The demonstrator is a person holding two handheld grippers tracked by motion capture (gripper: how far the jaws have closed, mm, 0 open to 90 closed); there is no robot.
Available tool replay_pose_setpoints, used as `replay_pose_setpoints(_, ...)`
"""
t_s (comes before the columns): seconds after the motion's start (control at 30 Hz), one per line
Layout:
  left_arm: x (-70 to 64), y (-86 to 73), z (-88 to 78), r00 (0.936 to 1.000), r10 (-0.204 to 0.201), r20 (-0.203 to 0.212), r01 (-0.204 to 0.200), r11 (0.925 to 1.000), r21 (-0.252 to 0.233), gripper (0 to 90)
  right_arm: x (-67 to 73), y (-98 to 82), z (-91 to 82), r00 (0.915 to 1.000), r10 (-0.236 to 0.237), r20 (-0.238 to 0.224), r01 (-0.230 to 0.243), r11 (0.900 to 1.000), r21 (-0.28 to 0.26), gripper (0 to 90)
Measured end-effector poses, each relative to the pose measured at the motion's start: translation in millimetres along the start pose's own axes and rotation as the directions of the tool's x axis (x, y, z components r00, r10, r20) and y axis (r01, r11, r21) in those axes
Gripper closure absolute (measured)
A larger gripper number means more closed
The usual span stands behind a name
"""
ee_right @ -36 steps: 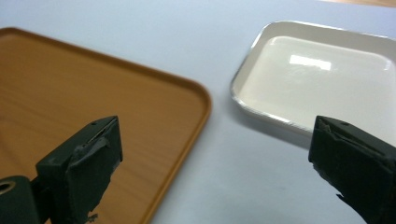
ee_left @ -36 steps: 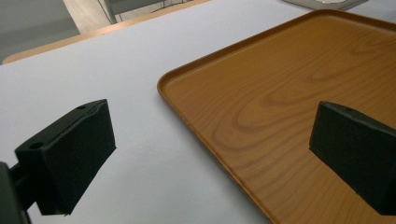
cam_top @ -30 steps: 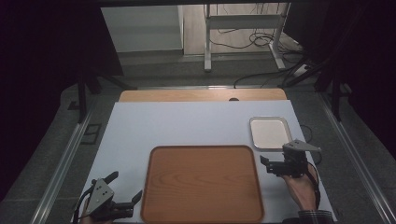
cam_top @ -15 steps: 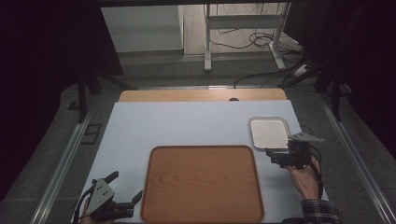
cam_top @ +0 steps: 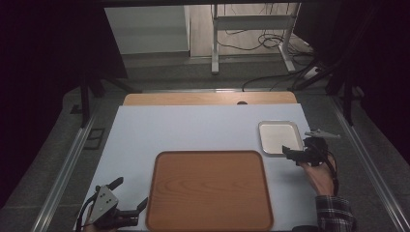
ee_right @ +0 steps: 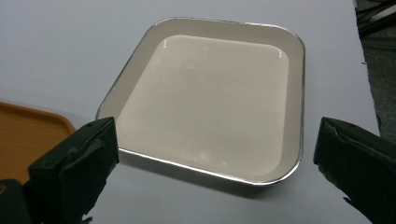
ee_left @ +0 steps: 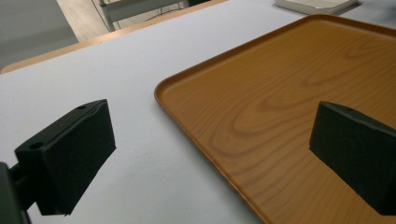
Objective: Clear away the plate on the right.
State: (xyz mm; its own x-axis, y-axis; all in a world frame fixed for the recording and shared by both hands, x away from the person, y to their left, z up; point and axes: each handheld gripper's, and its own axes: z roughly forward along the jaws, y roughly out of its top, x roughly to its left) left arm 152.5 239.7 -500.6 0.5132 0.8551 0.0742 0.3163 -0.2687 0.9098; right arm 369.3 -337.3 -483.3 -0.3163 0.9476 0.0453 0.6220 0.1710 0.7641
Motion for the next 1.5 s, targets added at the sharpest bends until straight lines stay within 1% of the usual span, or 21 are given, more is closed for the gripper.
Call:
replay_pose_setpoints(0.07, -0.1, 0.0, 0.0, 1.0000, 0.001, 0.000, -0.001, 1.0000, 0.000, 0.0, -4.5, 1.9, 3.0, 0.9997, 0.024, 0.001, -0.024, 1.000, 0.009, 0.0)
replay_pose_setpoints(0.17, -0.2, 0.0, 0.0, 1.0000, 0.001, 0.002, -0.001, 1.0000, 0.000, 0.0, -8.8, 4.3, 5.4, 0.9995, 0.030, 0.011, -0.030, 1.000, 0.001, 0.6)
replay_pose_setpoints(0.2, -0.3, 0.0, 0.2, 1.0000, 0.002, 0.002, -0.002, 1.0000, 0.000, 0.0, -10.7, 5.5, 6.2, 0.9993, 0.030, 0.020, -0.030, 1.000, 0.008, 2.1)
replay_pose_setpoints(0.23, -0.5, 0.1, 0.2, 1.0000, 0.004, 0.001, -0.004, 1.0000, 0.001, 0.0, -13.2, 7.2, 7.5, 0.9988, 0.033, 0.037, -0.034, 0.999, 0.015, 5.2)
replay_pose_setpoints(0.3, -0.6, 0.2, 0.1, 1.0000, 0.006, 0.002, -0.006, 1.0000, 0.000, 0.1, -18.3, 9.8, 8.6, 0.9971, 0.045, 0.061, -0.046, 0.999, 0.010, 13.5)
replay_pose_setpoints(0.33, -0.7, 0.3, 0.2, 1.0000, 0.006, 0.002, -0.006, 1.0000, 0.000, 0.0, -20.6, 10.6, 8.7, 0.9969, 0.044, 0.066, -0.044, 0.999, 0.013, 17.9)
replay_pose_setpoints(0.4, -0.7, 0.2, 0.3, 1.0000, 0.007, 0.002, -0.007, 1.0000, 0.000, 0.0, -25.7, 13.1, 9.2, 0.9946, 0.058, 0.086, -0.060, 0.998, 0.016, 26.8)
replay_pose_setpoints(0.6, -1.8, 0.3, 1.1, 0.9999, 0.016, 0.001, -0.016, 0.9999, 0.005, 0.1, -35.4, 19.1, 17.6, 0.9940, 0.078, 0.077, -0.082, 0.995, 0.054, 47.9)
replay_pose_setpoints(0.67, -2.1, 0.4, 1.3, 0.9998, 0.019, 0.002, -0.019, 0.9998, 0.006, 0.2, -37.4, 21.0, 21.1, 0.9934, 0.078, 0.083, -0.084, 0.994, 0.065, 53.0)
replay_pose_setpoints(0.73, -2.4, 0.3, 1.5, 0.9998, 0.022, 0.001, -0.022, 0.9997, 0.008, 0.2, -40.0, 22.2, 25.4, 0.9911, 0.092, 0.096, -0.100, 0.992, 0.080, 57.7)
replay_pose_setpoints(0.83, -2.7, 0.3, 1.9, 0.9997, 0.026, 0.002, -0.026, 0.9996, 0.011, 0.2, -45.3, 22.5, 32.9, 0.9892, 0.107, 0.100, -0.118, 0.987, 0.108, 62.9)
replay_pose_setpoints(0.87, -2.9, 0.2, 2.1, 0.9996, 0.028, 0.002, -0.028, 0.9995, 0.013, 0.3, -46.9, 22.5, 35.4, 0.9872, 0.126, 0.097, -0.137, 0.984, 0.117, 64.3)
replay_pose_setpoints(1.03, -4.0, 0.2, 2.9, 0.9993, 0.038, 0.003, -0.038, 0.9991, 0.018, 0.3, -53.5, 21.8, 46.9, 0.9838, 0.156, 0.088, -0.168, 0.975, 0.147, 74.8)
replay_pose_setpoints(1.07, -4.1, 0.2, 2.9, 0.9992, 0.039, 0.002, -0.040, 0.9990, 0.019, 0.3, -54.9, 21.6, 49.1, 0.9836, 0.160, 0.083, -0.172, 0.972, 0.158, 78.6)
replay_pose_setpoints(1.13, -4.3, 0.1, 3.0, 0.9991, 0.042, 0.003, -0.042, 0.9989, 0.019, 0.3, -56.6, 21.0, 52.1, 0.9797, 0.187, 0.072, -0.197, 0.965, 0.171, 81.7)
replay_pose_setpoints(1.23, -4.5, 0.1, 3.1, 0.9990, 0.045, 0.002, -0.045, 0.9988, 0.020, 0.3, -61.9, 21.2, 52.1, 0.9696, 0.239, 0.054, -0.244, 0.954, 0.176, 86.1)
replay_pose_setpoints(1.27, -4.6, 0.2, 3.1, 0.9989, 0.047, 0.002, -0.047, 0.9987, 0.021, 0.3, -65.2, 20.2, 51.8, 0.9617, 0.272, 0.034, -0.274, 0.946, 0.175, 87.3)
replay_pose_setpoints(1.33, -4.8, 0.2, 3.1, 0.9988, 0.049, 0.003, -0.049, 0.9986, 0.021, 0.3, -70.5, 17.7, 50.5, 0.9399, 0.341, -0.005, -0.335, 0.926, 0.175, 88.5)
replay_pose_setpoints(1.43, -4.9, 0.3, 3.0, 0.9987, 0.051, 0.000, -0.051, 0.9985, 0.020, 0.4, -73.5, 16.9, 47.0, 0.9288, 0.369, -0.037, -0.358, 0.918, 0.170, 88.8)
replay_pose_setpoints(1.47, -4.8, 0.3, 2.9, 0.9987, 0.050, -0.001, -0.050, 0.9985, 0.020, 0.3, -73.5, 17.5, 45.4, 0.9301, 0.366, -0.036, -0.355, 0.920, 0.167, 88.9)
replay_pose_setpoints(1.5, -4.7, 0.3, 2.9, 0.9988, 0.049, -0.002, -0.049, 0.9986, 0.020, 0.3, -73.0, 18.2, 44.1, 0.9336, 0.357, -0.032, -0.347, 0.923, 0.165, 88.8)
